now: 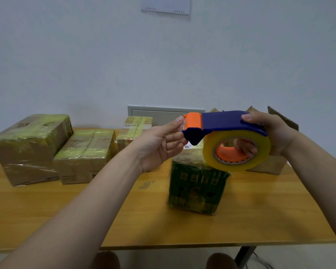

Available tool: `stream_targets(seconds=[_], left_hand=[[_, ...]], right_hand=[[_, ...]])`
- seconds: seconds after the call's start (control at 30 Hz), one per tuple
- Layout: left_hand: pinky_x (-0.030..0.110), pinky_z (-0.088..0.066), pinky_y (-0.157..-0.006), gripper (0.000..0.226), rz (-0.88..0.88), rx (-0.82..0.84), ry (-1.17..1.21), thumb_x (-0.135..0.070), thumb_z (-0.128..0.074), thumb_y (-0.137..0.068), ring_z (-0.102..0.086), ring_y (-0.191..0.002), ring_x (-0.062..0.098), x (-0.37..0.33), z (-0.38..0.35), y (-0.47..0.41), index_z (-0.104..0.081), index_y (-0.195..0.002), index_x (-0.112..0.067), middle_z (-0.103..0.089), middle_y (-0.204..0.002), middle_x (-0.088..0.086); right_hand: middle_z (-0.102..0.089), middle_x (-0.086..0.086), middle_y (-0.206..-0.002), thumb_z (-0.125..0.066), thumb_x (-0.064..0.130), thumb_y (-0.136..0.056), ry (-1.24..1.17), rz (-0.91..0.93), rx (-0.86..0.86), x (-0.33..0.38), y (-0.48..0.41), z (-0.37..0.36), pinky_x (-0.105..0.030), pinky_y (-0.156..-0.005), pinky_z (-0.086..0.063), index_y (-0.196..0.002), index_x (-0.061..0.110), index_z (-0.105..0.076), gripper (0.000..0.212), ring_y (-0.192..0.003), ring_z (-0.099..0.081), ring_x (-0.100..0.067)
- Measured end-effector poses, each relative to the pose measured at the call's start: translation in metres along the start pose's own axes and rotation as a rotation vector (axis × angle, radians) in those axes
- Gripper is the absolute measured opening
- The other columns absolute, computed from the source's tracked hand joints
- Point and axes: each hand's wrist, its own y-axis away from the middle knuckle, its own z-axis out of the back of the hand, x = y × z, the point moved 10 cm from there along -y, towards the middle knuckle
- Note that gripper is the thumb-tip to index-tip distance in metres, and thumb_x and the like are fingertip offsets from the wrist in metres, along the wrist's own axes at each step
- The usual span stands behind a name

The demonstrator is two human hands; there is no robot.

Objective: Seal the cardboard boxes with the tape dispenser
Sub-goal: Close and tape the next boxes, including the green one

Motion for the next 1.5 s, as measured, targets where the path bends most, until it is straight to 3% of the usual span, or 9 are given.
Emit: stream_targets(seconds=[0.1,0.2,0.3,0.47,0.73,0.83,1.03,1.3,1.5], left_hand=[[0.018,-0.058,-0.056,0.022,0.034,0.040,0.180,-0.027,-0.078,-0.084,-0.070,-0.064,0.010,0.007,-0.009,0.002,-0.078,-0.098,-0.011,-0.075,-0.089,0.009],[0.016,-0.058,-0.056,0.032,0.060,0.073,0.240,-0.021,-0.074,-0.084,-0.070,-0.063,0.008,0.017,-0.013,0.004,-0.070,-0.113,-0.006,-0.075,-0.086,0.006],[0.017,-0.058,-0.057,0.024,0.070,0.075,0.225,-0.009,-0.075,-0.080,-0.070,-0.064,0.009,0.019,-0.011,0.003,-0.080,-0.102,-0.002,-0.072,-0.080,0.007],[0.017,-0.057,-0.054,0.022,0.094,0.006,0.079,-0.008,-0.081,-0.073,-0.070,-0.062,0.010,0.014,-0.004,-0.001,-0.082,-0.094,0.000,-0.073,-0.080,0.010],[0.016,-0.055,-0.053,0.036,0.021,-0.157,-0.286,0.006,-0.075,-0.079,-0.074,-0.065,0.013,-0.003,0.011,-0.004,-0.072,-0.115,0.001,-0.078,-0.087,0.016],[0.016,-0.055,-0.053,0.026,0.028,-0.175,-0.330,0.009,-0.071,-0.087,-0.073,-0.064,0.013,-0.003,0.014,-0.004,-0.074,-0.111,0.001,-0.078,-0.085,0.015],[0.017,-0.057,-0.056,0.025,0.051,-0.203,-0.446,-0.003,-0.083,-0.076,-0.074,-0.067,0.014,0.001,0.021,0.001,-0.079,-0.101,0.001,-0.078,-0.083,0.013],[0.019,-0.058,-0.056,0.024,0.131,-0.241,-0.569,-0.002,-0.084,-0.077,-0.077,-0.071,0.017,0.012,0.035,0.008,-0.076,-0.100,-0.002,-0.080,-0.089,0.014],[0.021,-0.057,-0.053,0.024,0.057,-0.303,-0.921,-0.007,-0.082,-0.087,-0.078,-0.068,0.018,-0.010,0.029,0.010,-0.067,-0.106,-0.011,-0.079,-0.077,0.011]], right_hand=[[-0.064,-0.012,-0.056,-0.070,0.046,-0.080,-0.003,0.025,0.003,0.002,0.002,-0.001,-0.032,-0.055,-0.053,-0.104,-0.010,-0.061,0.061,-0.047,-0.060,-0.023],[-0.064,-0.012,-0.055,-0.059,0.043,-0.084,-0.008,0.042,0.001,0.002,0.003,0.000,-0.035,-0.057,-0.051,-0.110,-0.014,-0.056,0.063,-0.047,-0.060,-0.023],[-0.064,-0.013,-0.056,-0.058,0.042,-0.085,-0.009,0.050,0.000,0.002,0.003,0.000,-0.037,-0.060,-0.050,-0.111,-0.016,-0.055,0.064,-0.047,-0.060,-0.024],[-0.067,-0.010,-0.059,-0.073,0.055,-0.080,0.014,0.041,0.038,0.006,0.007,-0.003,-0.035,-0.061,-0.054,-0.097,0.002,-0.072,0.056,-0.051,-0.062,-0.022],[-0.076,0.002,-0.074,-0.048,0.040,-0.100,-0.027,-0.110,0.123,0.001,0.018,-0.012,-0.028,-0.068,-0.059,-0.085,0.023,-0.082,0.041,-0.069,-0.074,-0.012],[-0.074,-0.003,-0.071,-0.066,0.055,-0.088,0.033,-0.172,0.198,0.001,0.023,-0.019,-0.033,-0.071,-0.059,-0.088,0.020,-0.081,0.038,-0.067,-0.072,-0.018],[-0.065,-0.018,-0.062,-0.078,0.055,-0.079,0.037,-0.291,0.120,-0.011,0.035,0.001,-0.040,-0.062,-0.058,-0.106,0.003,-0.075,0.059,-0.055,-0.064,-0.028],[-0.062,-0.020,-0.058,-0.089,0.058,-0.061,0.137,-0.371,0.043,-0.009,0.041,0.010,-0.035,-0.051,-0.055,-0.087,0.003,-0.077,0.061,-0.045,-0.059,-0.026],[-0.058,-0.019,-0.055,-0.089,0.061,-0.057,0.234,-0.374,0.037,-0.004,0.029,0.001,-0.032,-0.047,-0.052,-0.089,0.005,-0.077,0.066,-0.042,-0.055,-0.023]])
